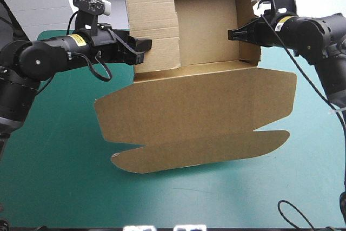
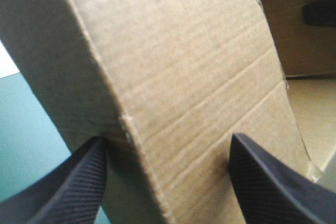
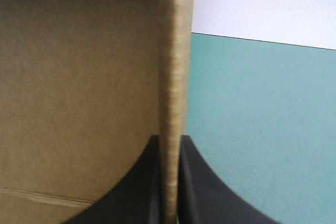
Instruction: Fold the box
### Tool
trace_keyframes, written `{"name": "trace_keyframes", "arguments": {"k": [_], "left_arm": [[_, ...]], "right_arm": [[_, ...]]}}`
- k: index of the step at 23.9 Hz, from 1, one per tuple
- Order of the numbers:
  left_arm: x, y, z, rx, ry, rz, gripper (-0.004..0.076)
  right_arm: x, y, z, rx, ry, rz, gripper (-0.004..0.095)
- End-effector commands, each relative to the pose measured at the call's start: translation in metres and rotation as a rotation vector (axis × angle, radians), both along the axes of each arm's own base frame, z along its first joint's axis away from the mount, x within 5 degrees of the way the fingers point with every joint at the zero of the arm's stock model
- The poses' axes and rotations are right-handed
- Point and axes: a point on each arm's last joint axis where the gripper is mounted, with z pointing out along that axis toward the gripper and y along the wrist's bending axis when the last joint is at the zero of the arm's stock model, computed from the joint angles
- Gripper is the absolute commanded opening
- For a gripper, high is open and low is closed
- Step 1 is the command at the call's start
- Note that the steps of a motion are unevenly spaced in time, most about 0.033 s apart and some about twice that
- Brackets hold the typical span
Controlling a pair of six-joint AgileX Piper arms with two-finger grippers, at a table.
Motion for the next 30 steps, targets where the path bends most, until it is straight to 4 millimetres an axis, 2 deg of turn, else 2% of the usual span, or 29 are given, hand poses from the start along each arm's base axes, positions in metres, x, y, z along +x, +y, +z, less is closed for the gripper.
{"name": "trace_keyframes", "arguments": {"k": [1,8,13,15,17,19,20,23,25,30], "left_arm": [[0.002,-0.003,0.012,-0.017,-0.065,0.082,0.0476],[0.019,-0.014,-0.002,0.006,0.002,0.209,0.0475],[0.021,-0.010,-0.002,0.031,-0.013,0.275,0.0474],[0.020,-0.009,0.001,0.018,-0.020,0.284,0.0430],[0.020,-0.009,0.002,0.012,-0.028,0.283,0.0313],[0.021,-0.009,0.001,0.033,-0.032,0.275,0.0081],[0.020,-0.010,0.001,0.056,-0.044,0.254,-0.0007],[0.021,-0.013,-0.003,0.082,-0.036,0.211,-0.0004],[0.028,-0.017,-0.012,0.122,-0.002,0.204,-0.0004],[0.052,-0.025,-0.052,0.306,0.131,0.187,-0.0004]], "right_arm": [[-0.014,0.001,0.026,0.097,-0.127,0.018,-0.0015],[-0.013,0.004,0.025,0.117,-0.114,0.030,-0.0015],[-0.013,0.005,0.025,0.121,-0.111,0.047,-0.0015],[-0.012,0.004,0.022,0.101,-0.098,0.041,-0.0015],[-0.009,0.003,0.019,0.080,-0.086,0.027,-0.0015],[-0.003,0.005,0.012,0.061,-0.051,0.021,-0.0015],[0.001,0.006,0.008,0.055,-0.033,0.022,-0.0015],[0.010,0.009,-0.003,0.043,0.010,0.021,-0.0015],[0.017,0.011,-0.014,0.019,0.062,0.025,-0.0015],[0.035,0.015,-0.045,-0.060,0.215,0.033,-0.0016]]}}
